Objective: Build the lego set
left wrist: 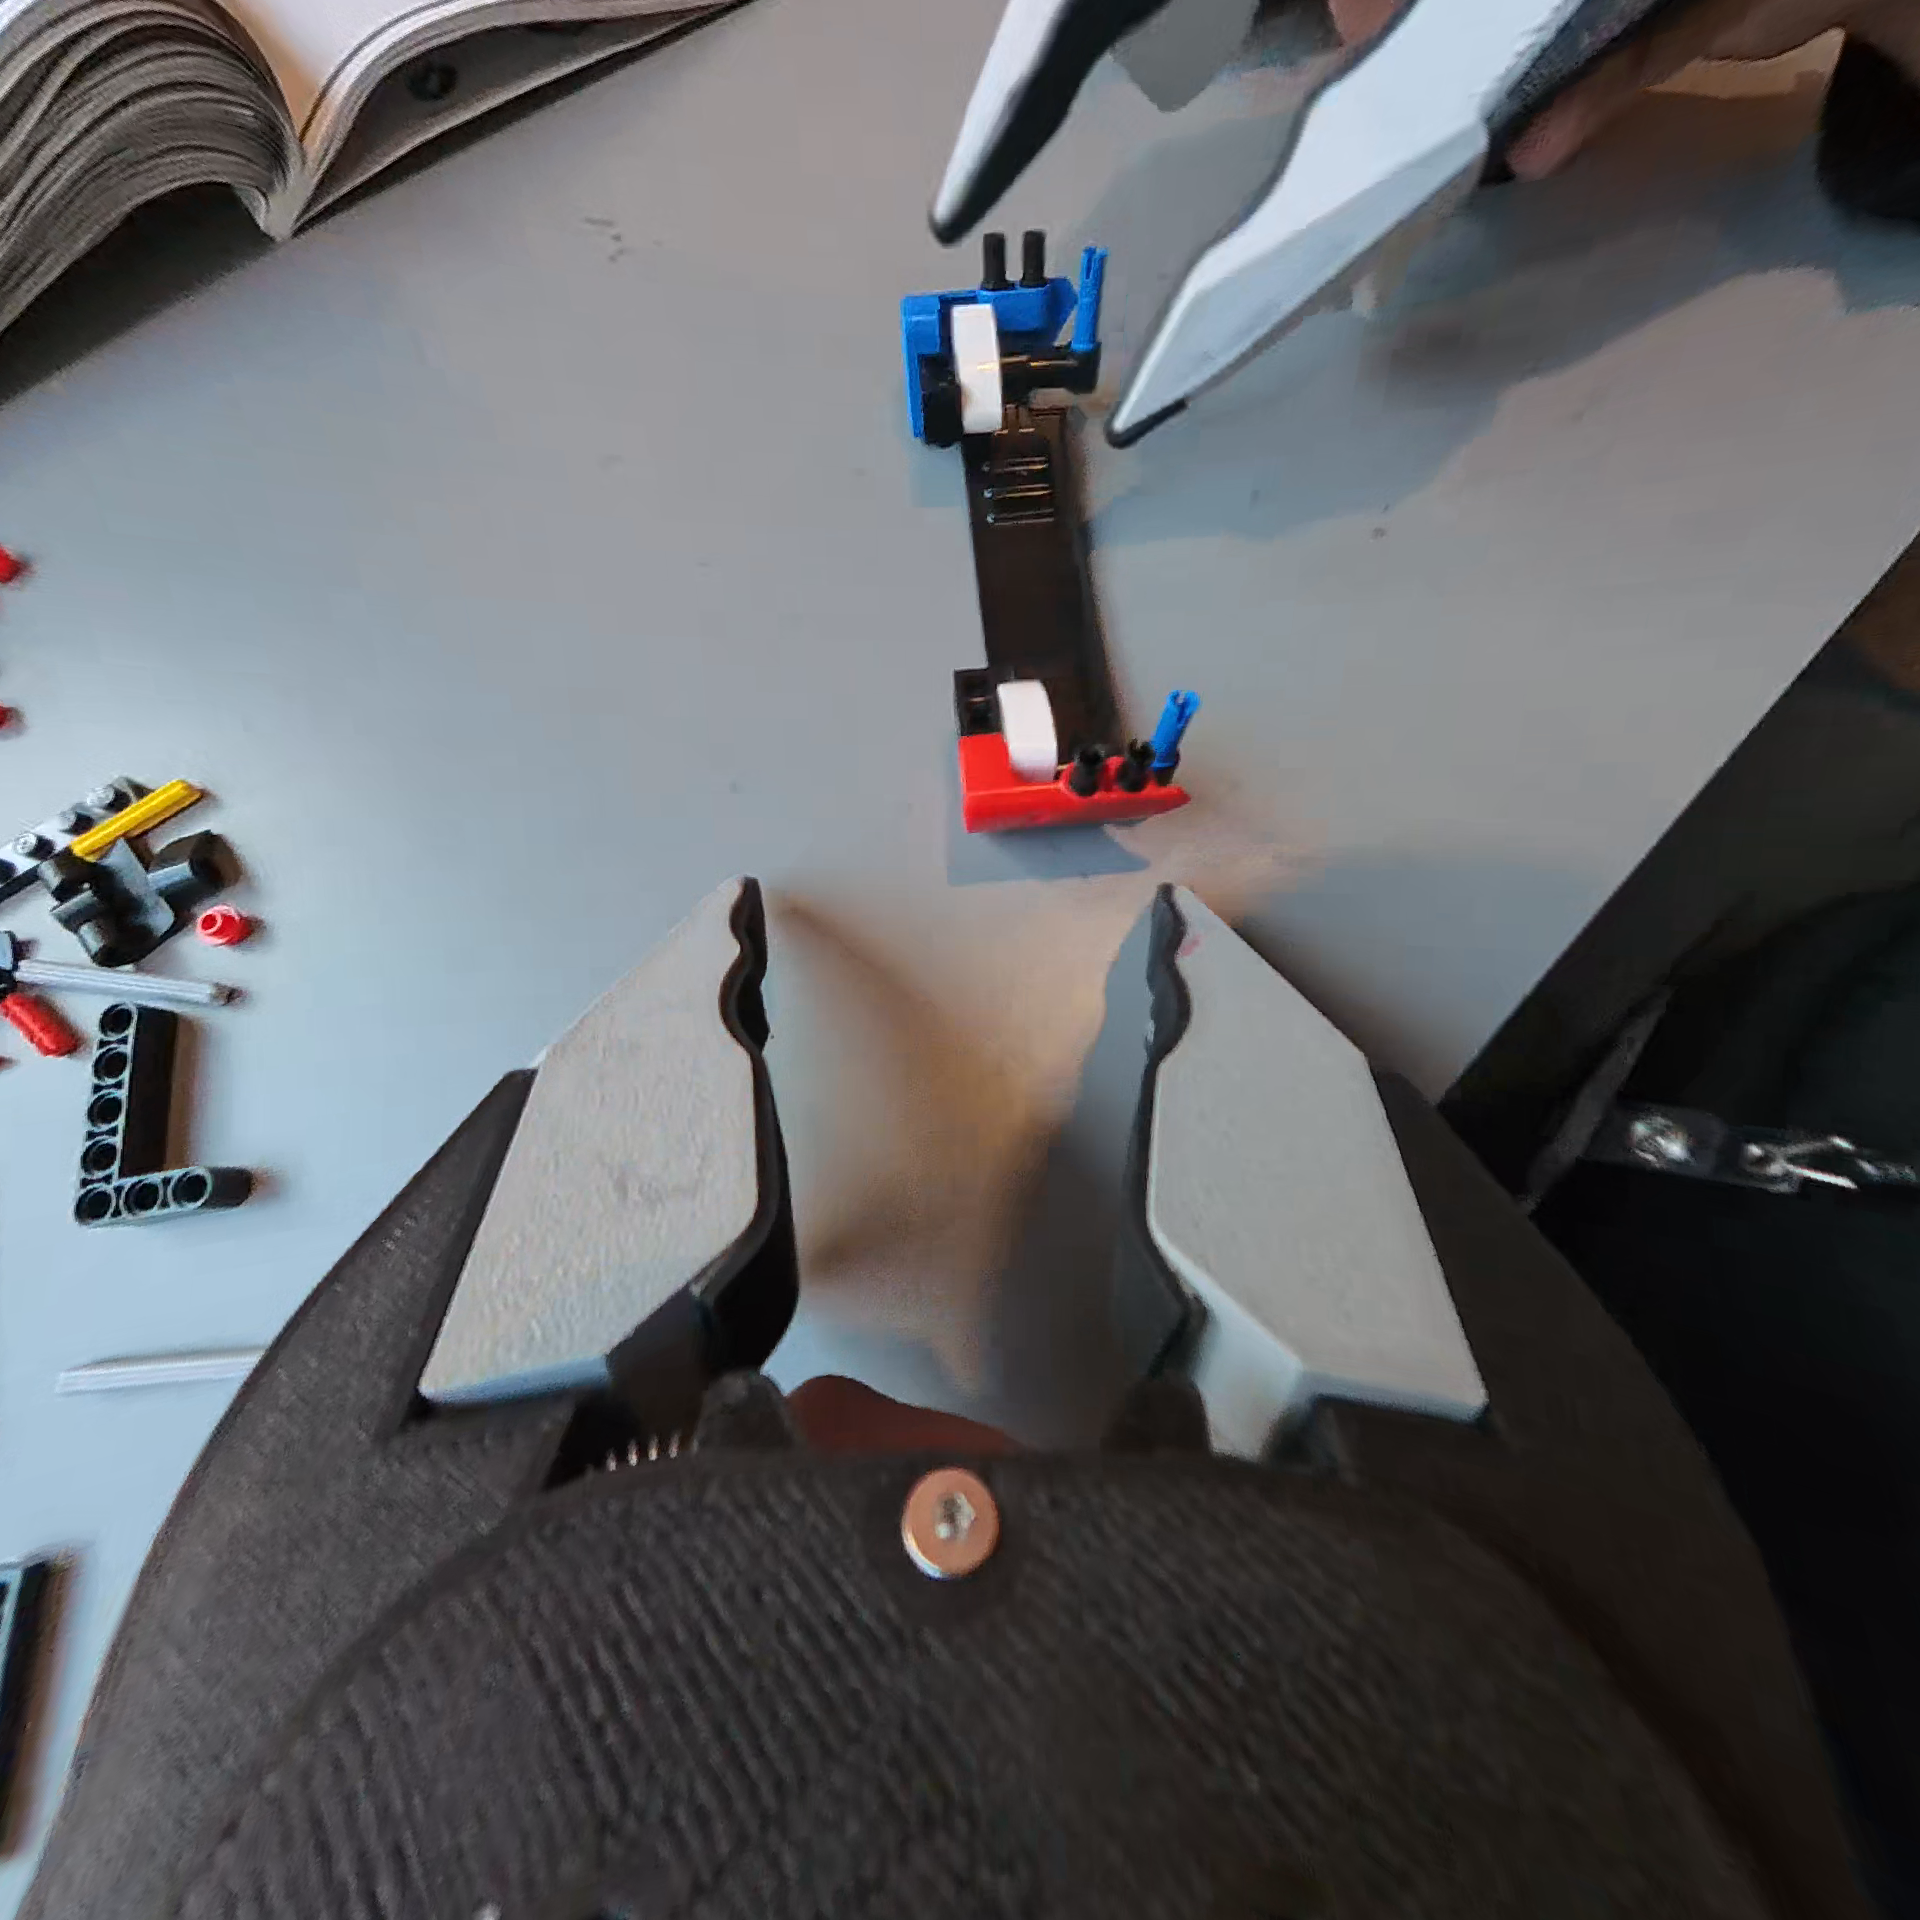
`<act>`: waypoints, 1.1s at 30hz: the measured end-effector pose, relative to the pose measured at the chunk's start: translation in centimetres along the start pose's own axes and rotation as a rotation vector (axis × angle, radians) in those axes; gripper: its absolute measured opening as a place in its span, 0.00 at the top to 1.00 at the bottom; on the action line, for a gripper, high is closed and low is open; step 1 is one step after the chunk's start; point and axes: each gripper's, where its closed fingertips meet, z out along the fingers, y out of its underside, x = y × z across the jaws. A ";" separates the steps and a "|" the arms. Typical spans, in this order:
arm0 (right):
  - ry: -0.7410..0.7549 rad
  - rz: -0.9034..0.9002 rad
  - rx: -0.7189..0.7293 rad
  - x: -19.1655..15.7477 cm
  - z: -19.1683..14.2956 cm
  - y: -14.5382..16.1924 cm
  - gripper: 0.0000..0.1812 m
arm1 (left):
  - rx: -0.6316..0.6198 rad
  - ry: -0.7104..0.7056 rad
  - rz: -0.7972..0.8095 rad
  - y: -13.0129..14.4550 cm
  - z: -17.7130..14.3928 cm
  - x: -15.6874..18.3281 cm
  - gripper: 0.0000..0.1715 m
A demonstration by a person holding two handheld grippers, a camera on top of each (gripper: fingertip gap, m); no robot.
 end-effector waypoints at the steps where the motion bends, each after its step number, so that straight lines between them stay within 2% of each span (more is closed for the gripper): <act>1: 0.019 -0.008 -0.009 0.2 -0.3 0.4 0.73 | 0.000 -0.003 -0.002 -0.1 0.1 0.1 0.58; 5: 0.015 0.011 0.027 0.3 -0.9 0.1 0.73 | 0.000 -0.029 -0.014 -0.5 0.5 0.3 0.59; 12: -0.025 0.027 -0.116 0.1 0.6 1.8 0.71 | -0.003 -0.032 -0.040 -0.9 1.0 0.3 0.62; 16: 0.004 0.009 -0.049 0.2 -0.1 1.0 0.76 | -0.005 -0.038 -0.107 -0.9 1.0 -0.9 0.72; 20: 0.025 -0.029 -0.015 0.0 -0.5 0.6 0.81 | 0.007 0.007 -0.180 -1.0 0.7 -1.3 0.76; 22: 0.024 -0.033 -0.005 -0.2 -0.6 0.5 0.81 | 0.007 -0.014 -0.185 -0.7 0.4 -1.9 0.74; 29: 0.024 -0.002 0.010 0.2 -0.7 0.3 0.80 | 0.007 -0.021 -0.033 -0.3 0.2 -0.9 0.72; 33: 0.019 0.007 0.021 0.3 -0.8 0.2 0.80 | 0.013 0.028 -0.061 -0.3 0.2 -0.6 0.72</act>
